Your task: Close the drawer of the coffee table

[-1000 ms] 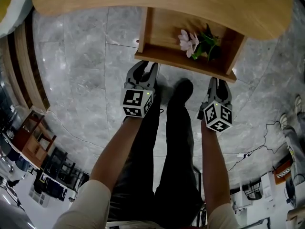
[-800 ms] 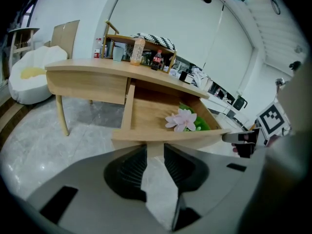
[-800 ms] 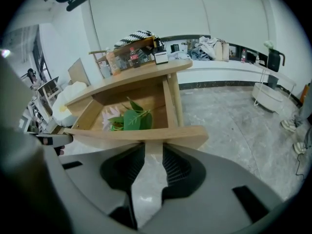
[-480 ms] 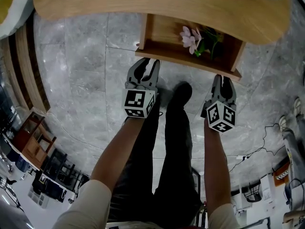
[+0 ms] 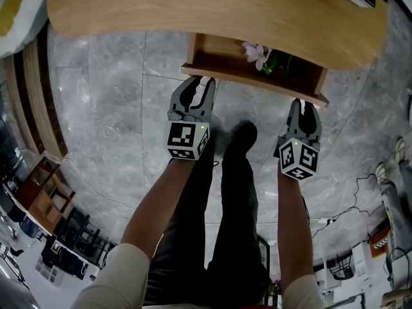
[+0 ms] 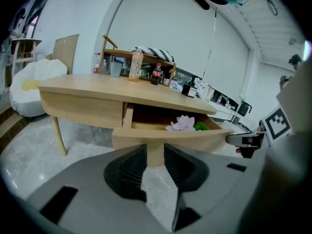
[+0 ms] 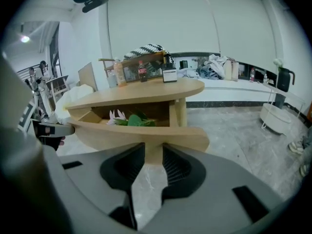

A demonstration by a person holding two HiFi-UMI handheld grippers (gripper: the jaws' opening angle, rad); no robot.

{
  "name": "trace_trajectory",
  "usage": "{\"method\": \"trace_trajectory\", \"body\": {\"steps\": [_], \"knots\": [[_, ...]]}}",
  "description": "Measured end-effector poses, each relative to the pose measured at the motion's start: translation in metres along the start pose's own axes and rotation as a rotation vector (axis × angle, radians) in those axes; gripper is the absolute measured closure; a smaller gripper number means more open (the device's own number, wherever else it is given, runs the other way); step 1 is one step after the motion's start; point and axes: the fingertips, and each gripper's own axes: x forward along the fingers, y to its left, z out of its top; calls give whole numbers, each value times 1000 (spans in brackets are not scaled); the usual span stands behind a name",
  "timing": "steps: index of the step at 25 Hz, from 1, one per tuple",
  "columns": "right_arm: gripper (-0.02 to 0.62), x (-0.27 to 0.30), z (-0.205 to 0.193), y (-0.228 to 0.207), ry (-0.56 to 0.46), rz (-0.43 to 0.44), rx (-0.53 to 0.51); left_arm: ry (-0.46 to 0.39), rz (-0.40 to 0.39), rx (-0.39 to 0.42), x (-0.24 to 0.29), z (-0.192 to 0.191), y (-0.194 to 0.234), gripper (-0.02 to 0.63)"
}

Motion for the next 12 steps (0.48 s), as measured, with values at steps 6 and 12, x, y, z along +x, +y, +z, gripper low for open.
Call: {"method": "trace_trajectory", "body": {"steps": [6, 12], "knots": [[466, 14, 12, -4, -33, 19, -74, -32, 7, 29, 13, 10, 2, 485], [482, 26, 23, -4, -57, 0, -158, -60, 40, 77, 24, 22, 7, 486]]}}
